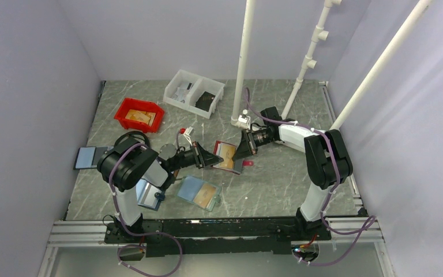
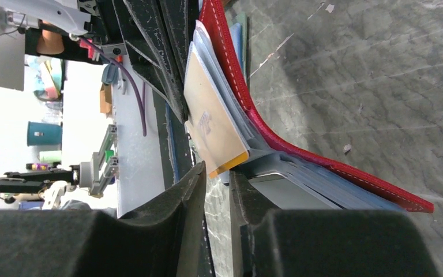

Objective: Take the credit cards out of the card holder
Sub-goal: Remove the credit card from the card holder.

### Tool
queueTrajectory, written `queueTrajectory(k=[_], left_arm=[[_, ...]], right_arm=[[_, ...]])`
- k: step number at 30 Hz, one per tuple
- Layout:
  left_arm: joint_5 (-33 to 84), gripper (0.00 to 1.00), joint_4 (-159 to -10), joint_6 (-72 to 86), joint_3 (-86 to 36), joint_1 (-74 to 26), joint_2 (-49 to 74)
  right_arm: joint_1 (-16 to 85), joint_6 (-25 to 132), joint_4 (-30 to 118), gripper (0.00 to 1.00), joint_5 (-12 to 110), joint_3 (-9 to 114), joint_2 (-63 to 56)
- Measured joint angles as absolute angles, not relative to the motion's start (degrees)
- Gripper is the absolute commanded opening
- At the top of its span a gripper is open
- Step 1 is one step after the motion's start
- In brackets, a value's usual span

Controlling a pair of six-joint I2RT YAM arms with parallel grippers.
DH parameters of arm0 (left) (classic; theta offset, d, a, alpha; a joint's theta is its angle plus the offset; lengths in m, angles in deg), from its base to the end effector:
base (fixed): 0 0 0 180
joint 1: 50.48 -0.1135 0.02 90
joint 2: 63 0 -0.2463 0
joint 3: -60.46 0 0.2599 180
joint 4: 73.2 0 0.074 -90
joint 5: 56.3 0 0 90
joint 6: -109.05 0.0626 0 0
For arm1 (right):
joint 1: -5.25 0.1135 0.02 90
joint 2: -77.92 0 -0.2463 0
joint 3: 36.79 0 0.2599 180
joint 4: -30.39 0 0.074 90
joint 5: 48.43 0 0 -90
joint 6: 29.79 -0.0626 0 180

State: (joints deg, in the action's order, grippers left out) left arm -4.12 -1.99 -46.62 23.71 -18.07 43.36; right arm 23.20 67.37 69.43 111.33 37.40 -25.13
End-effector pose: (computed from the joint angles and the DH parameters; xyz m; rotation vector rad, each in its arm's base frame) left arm 0.2355 -0.1950 0.1097 0.0911 1.8784 -1.7758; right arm 0.3046 0.1604 0.1394 -0.8318 2.2478 1.6918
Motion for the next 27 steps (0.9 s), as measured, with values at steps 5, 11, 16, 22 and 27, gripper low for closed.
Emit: queueTrajectory(k=[5, 11, 16, 22, 27], left_arm=[[-4.0, 0.00, -1.9, -46.6, 23.2, -17.7, 43.9], [-3.8, 0.18, -1.9, -46.5, 22.5, -17.5, 44.9], [-3.8, 0.26, -3.2, -46.3, 22.7, -17.4, 43.8], [-4.0, 0.17, -7.0, -44.9, 24.0, -18.8, 38.2], [-4.3, 0.07, -6.0, -45.4, 24.4, -19.8, 38.7]], right_arm=[[22.3, 64.6, 67.0, 0.06, 111.6, 36.1, -25.1], [21.4, 62.5, 65.7, 0.00, 111.7, 35.6, -25.1], [21.4, 63.0, 65.8, 0.00, 112.1, 35.6, -25.1], [21.5, 63.7, 66.4, 0.00, 112.4, 35.6, -25.2], [21.5, 64.4, 66.6, 0.00, 112.4, 35.6, -25.2]])
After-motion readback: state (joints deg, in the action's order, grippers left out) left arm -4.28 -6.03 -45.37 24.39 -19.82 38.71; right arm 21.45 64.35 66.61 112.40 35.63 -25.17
